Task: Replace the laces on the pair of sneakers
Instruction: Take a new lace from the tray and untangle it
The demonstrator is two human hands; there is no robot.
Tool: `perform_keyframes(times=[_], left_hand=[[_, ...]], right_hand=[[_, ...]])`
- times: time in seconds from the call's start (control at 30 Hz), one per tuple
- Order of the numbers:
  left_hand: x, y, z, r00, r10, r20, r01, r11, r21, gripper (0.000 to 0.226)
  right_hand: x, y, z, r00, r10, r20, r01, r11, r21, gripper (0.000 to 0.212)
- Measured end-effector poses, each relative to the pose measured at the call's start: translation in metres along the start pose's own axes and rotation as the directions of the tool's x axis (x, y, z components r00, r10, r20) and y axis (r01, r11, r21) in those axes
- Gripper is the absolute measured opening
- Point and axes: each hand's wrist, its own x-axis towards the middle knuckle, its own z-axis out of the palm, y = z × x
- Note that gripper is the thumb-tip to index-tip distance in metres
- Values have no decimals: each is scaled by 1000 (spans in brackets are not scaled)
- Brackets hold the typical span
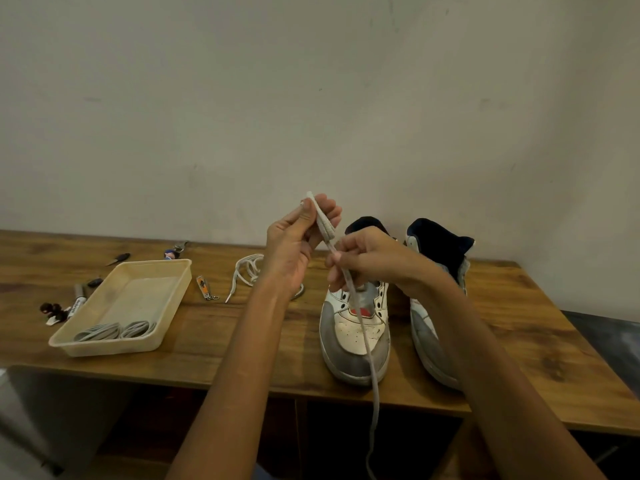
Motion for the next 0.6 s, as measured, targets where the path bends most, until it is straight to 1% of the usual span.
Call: perform_keyframes(times=[0.07, 0.1, 0.17, 0.23, 0.27, 0.3, 0.37, 0.47, 0.53, 0.6], left_hand=[[-1, -2, 0, 999, 37, -7, -37, 997, 75, 20], [0, -3, 0, 998, 58, 3, -58, 991, 124, 19], [1, -5, -3, 993, 109, 54, -120, 951, 284, 15], [1, -8, -7, 982, 117, 146, -173, 862, 476, 14], [1, -10, -8, 976, 80, 202, -178, 827, 533, 17], [-1, -11, -7, 968, 26, 250, -165, 814, 557, 19], [-4, -13, -3, 946, -86, 311, -109, 822, 559, 16], [-6, -11, 3, 924, -174, 340, -52, 825, 563, 25], [-7, -9, 3, 903, -236, 360, -36, 792, 610, 27], [-11, -9, 2, 852, -353, 387, 16, 757, 653, 31]], right_hand=[[-7, -4, -7, 996, 27, 83, -31, 998, 58, 18], [-9, -5, -10, 995, 26, 92, -37, 991, 126, 18], [-14, -8, -16, 998, 25, 50, -38, 964, 262, 20], [-16, -10, -21, 1000, 18, -21, -10, 941, 337, 23], [-17, -11, -23, 998, 12, -59, 11, 930, 366, 24], [-18, -12, -25, 995, 13, -98, 26, 920, 390, 25], [-18, -13, -29, 985, 36, -167, 37, 909, 415, 26], [-17, -11, -31, 967, 86, -242, 35, 889, 456, 26], [-17, -9, -33, 958, 104, -267, 45, 864, 501, 24], [-19, -9, -38, 942, 115, -315, 84, 827, 555, 21]])
